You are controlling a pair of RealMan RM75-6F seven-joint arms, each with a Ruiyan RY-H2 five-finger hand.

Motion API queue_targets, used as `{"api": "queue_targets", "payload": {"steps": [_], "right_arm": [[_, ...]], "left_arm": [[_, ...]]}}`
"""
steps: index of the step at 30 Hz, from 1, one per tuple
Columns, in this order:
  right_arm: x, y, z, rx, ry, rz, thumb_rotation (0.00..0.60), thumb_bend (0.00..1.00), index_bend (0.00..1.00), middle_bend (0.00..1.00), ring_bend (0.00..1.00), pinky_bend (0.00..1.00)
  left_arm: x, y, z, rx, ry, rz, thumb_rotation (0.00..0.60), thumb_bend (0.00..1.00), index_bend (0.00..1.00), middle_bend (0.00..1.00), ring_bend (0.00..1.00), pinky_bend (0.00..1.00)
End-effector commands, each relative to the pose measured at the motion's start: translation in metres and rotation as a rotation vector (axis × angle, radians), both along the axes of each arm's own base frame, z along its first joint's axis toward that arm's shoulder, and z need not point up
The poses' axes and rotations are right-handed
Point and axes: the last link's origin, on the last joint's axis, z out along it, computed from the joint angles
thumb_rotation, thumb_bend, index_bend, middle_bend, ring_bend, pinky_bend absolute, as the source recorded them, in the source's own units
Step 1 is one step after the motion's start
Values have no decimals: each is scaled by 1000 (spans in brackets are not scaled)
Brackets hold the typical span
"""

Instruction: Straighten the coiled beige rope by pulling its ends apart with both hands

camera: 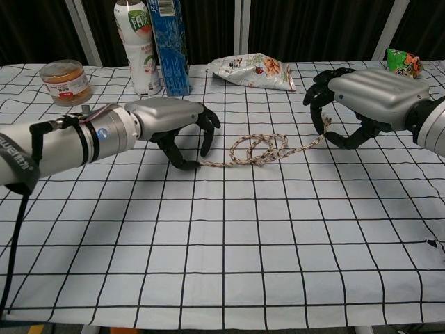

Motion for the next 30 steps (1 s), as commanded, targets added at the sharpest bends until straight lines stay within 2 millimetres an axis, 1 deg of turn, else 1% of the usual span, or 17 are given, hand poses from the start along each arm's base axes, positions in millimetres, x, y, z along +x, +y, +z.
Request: {"api": "queue_targets", "payload": {"steps": [1,8,14,27,30], "right_arm": [[0,0,0,0,1,0,600,670,664,193,0,0],[-1,-1,0,0,-2,-4,600,672,664,192,0,0],[-2,-1,0,-2,-1,-7,600,671,664,192,0,0],[-4,-1,-1,1,-2,-15,600,672,665,192,0,0],[-5,-1,-1,1,-2,-18,600,685,665,192,0,0]], "left_arm": [[0,-1,-1,-3,1,1,600,293,516,123,0,0],[4,-3,-4,-10,4,-10,600,300,516,123,0,0],[3,-2,-6,-11,12,-3,600,316,527,124,0,0],[2,-3,-9,-13,26,-7,600,387,551,123,0,0],[1,-2,-9,-10,29,-8,600,407,552,123,0,0]]}}
